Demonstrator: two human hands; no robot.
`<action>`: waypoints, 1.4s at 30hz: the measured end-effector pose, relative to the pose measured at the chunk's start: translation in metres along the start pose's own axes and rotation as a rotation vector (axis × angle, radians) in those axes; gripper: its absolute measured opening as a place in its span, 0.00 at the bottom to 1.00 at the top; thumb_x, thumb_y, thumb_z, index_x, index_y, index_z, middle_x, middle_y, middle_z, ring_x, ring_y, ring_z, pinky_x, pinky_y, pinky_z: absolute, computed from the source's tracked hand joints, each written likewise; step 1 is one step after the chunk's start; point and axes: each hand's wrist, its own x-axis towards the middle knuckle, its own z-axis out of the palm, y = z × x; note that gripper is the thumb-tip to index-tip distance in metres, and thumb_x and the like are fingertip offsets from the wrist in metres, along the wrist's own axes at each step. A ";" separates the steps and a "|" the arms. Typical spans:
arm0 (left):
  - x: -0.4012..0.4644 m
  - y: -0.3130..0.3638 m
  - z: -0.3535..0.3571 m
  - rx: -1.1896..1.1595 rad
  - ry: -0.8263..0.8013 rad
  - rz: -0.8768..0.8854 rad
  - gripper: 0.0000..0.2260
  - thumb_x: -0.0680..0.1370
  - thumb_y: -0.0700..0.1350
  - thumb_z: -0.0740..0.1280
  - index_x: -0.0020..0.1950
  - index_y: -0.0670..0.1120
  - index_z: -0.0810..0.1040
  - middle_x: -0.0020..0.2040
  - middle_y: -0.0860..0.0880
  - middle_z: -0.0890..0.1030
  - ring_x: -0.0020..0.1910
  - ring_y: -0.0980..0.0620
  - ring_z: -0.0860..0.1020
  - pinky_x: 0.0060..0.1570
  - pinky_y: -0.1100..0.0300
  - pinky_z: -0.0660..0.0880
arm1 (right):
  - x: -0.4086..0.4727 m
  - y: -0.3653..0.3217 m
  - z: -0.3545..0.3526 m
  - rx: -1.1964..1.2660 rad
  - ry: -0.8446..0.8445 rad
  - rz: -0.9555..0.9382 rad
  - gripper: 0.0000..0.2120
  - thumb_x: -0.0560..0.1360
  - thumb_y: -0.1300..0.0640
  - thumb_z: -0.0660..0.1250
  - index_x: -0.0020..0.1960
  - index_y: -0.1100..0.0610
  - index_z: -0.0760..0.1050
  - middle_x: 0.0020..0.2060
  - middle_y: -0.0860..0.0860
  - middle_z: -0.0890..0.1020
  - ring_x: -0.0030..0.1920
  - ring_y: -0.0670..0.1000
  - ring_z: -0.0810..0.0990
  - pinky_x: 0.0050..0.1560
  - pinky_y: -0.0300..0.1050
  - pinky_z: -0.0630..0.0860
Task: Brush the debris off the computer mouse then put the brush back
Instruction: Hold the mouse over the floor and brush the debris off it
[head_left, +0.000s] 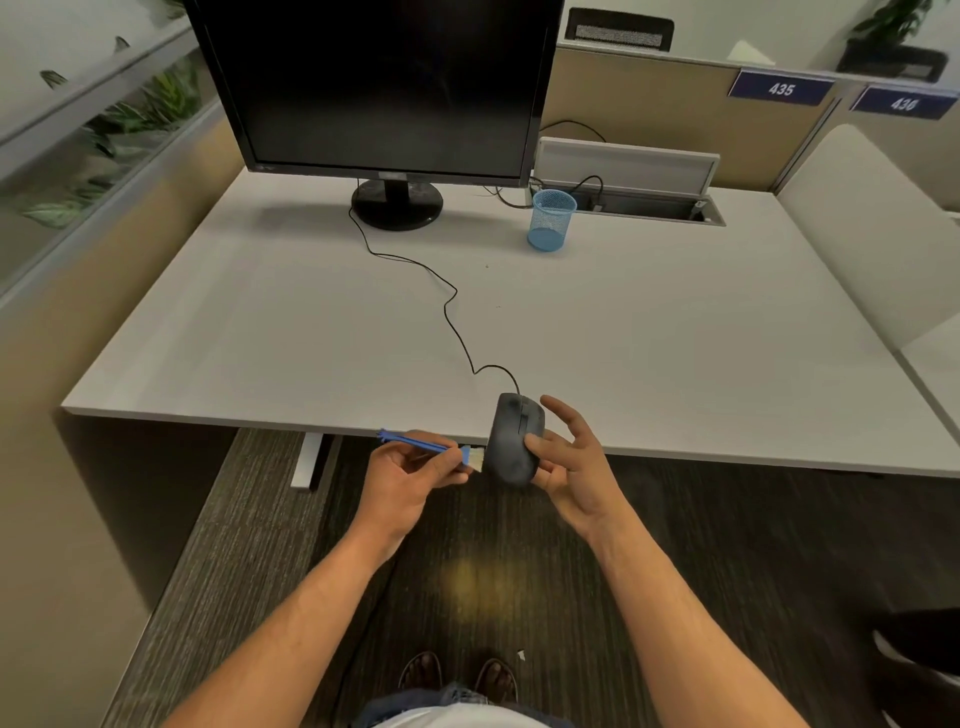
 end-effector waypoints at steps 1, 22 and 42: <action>0.004 0.002 -0.001 -0.008 0.015 0.006 0.10 0.70 0.43 0.74 0.50 0.41 0.84 0.46 0.39 0.85 0.48 0.41 0.85 0.46 0.57 0.83 | 0.000 0.001 0.000 -0.007 -0.015 0.004 0.33 0.66 0.65 0.78 0.69 0.50 0.75 0.59 0.63 0.83 0.60 0.62 0.83 0.52 0.58 0.83; 0.026 0.011 0.007 0.091 -0.042 -0.059 0.07 0.70 0.46 0.74 0.47 0.47 0.86 0.46 0.42 0.86 0.47 0.45 0.85 0.43 0.62 0.82 | 0.002 -0.001 0.001 -0.037 -0.105 0.053 0.35 0.64 0.64 0.79 0.70 0.55 0.74 0.61 0.63 0.82 0.62 0.64 0.82 0.52 0.58 0.83; -0.002 -0.006 0.015 0.046 -0.095 -0.123 0.09 0.71 0.43 0.74 0.50 0.43 0.85 0.48 0.40 0.85 0.49 0.42 0.85 0.44 0.59 0.82 | 0.013 -0.007 -0.001 -0.017 0.013 0.027 0.31 0.67 0.66 0.75 0.69 0.54 0.75 0.58 0.61 0.84 0.61 0.62 0.83 0.52 0.57 0.83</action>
